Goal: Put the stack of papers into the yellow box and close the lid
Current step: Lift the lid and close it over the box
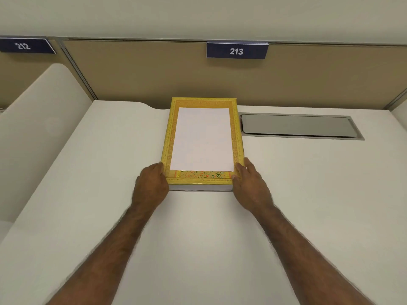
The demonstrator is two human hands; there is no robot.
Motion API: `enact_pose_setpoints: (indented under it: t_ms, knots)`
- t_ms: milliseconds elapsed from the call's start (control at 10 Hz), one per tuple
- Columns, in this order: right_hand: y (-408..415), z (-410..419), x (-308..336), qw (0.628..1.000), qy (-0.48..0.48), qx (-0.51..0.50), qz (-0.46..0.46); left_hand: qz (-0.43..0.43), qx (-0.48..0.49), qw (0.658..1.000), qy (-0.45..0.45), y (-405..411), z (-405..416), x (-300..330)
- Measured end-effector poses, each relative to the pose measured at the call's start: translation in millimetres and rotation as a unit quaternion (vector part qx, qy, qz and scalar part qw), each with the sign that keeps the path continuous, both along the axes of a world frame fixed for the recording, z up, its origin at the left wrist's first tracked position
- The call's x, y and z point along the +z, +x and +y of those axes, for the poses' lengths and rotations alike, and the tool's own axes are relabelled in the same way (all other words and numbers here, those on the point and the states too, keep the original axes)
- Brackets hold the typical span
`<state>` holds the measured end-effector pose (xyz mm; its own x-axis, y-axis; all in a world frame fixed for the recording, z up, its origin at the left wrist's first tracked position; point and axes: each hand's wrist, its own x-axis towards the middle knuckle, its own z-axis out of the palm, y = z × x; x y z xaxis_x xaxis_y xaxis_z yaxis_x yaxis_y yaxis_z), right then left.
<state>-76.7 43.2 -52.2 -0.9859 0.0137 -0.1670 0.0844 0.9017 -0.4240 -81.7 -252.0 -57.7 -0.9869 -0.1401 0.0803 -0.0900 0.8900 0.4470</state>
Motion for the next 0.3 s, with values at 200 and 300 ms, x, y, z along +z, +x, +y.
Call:
enact_pose_setpoints:
  t_ms: [200, 300]
  knots:
    - [4.0, 24.8, 21.8, 0.999, 0.035, 0.039, -0.002, 0.012, -0.006, 0.998, -0.053, 10.8, 43.1, 24.5]
    - [2.6, 41.7, 35.6, 0.998, 0.039, 0.031, 0.042, 0.051, -0.012, 0.998, -0.044, 8.2, 69.8, 41.0]
